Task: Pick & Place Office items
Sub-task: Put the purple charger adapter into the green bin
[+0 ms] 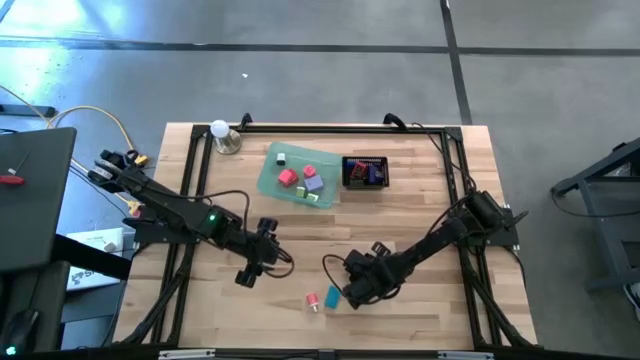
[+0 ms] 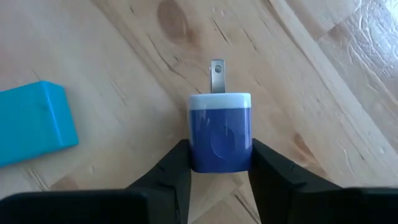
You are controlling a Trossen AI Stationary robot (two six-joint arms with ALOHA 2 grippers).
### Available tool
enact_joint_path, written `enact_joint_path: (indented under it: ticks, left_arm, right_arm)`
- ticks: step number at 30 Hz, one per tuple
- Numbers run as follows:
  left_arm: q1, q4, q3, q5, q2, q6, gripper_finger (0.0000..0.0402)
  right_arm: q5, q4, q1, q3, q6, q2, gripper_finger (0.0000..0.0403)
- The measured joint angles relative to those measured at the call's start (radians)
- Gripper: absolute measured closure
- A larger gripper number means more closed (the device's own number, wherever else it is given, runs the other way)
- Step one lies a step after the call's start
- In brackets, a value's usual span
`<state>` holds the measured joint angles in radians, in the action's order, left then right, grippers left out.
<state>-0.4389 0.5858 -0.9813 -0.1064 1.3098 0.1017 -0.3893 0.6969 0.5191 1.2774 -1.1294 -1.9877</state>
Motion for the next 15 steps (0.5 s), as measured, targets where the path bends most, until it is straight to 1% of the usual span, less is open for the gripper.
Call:
enact_joint_path:
  ticks: [5,8,10,12,15]
  left_arm:
    - [0.017,-0.019,0.0,0.001,0.0,-0.007,0.0186]
    - [0.02,-0.079,0.007,0.053,0.0,-0.066,0.0187]
    - [0.019,-0.16,0.024,0.117,0.0,-0.116,0.0187]
    - [0.019,-0.243,0.051,0.157,0.0,-0.156,0.0188]
    - [0.025,-0.344,0.109,0.158,0.0,-0.192,0.0188]
  right_arm:
    - [-0.013,0.0,0.011,0.006,-0.001,0.0,0.0288]
    - [-0.041,0.002,0.032,0.028,-0.002,0.007,0.0288]
    - [-0.078,0.003,0.052,0.053,0.0,0.017,0.0288]
    - [-0.137,0.008,0.078,0.079,0.005,0.034,0.0288]
    - [-0.224,0.025,0.125,0.127,0.01,0.045,0.0288]
